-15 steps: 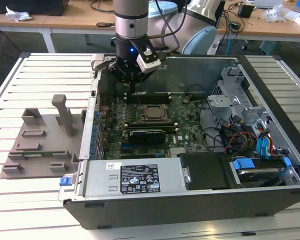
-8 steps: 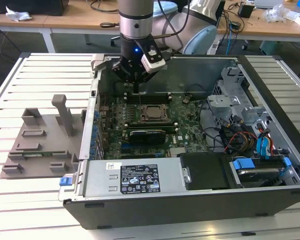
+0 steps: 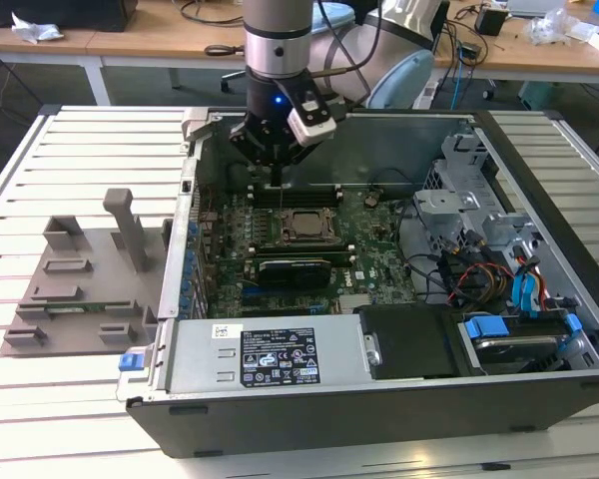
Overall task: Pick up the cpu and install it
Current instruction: 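Install the first cpu locking lever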
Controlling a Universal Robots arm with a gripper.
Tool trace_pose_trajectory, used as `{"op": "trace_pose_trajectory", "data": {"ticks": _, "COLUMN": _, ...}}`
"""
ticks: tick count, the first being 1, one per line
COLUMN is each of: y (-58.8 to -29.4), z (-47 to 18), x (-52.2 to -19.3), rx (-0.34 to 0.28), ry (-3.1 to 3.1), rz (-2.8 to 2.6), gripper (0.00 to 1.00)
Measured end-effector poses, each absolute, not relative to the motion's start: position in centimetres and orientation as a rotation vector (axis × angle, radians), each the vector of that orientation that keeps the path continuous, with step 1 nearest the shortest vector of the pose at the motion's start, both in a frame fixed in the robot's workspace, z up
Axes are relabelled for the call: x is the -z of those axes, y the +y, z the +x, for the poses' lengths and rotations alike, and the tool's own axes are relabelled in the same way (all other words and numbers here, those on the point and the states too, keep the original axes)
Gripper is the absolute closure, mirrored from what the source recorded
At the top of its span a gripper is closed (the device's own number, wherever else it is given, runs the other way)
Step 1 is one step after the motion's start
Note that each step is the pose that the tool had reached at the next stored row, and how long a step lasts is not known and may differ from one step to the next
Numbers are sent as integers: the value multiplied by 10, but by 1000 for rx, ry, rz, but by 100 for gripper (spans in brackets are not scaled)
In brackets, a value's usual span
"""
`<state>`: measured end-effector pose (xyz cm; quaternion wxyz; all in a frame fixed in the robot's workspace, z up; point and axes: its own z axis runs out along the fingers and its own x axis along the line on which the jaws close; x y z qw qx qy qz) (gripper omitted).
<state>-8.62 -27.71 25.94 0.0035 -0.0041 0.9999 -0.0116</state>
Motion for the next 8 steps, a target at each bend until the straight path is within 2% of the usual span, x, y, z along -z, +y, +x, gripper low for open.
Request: {"op": "trace_pose_trajectory", "data": {"ticks": 8, "y": -277, "z": -71, "x": -259, "rx": 37, "ry": 3135, "rz": -13, "gripper": 89}}
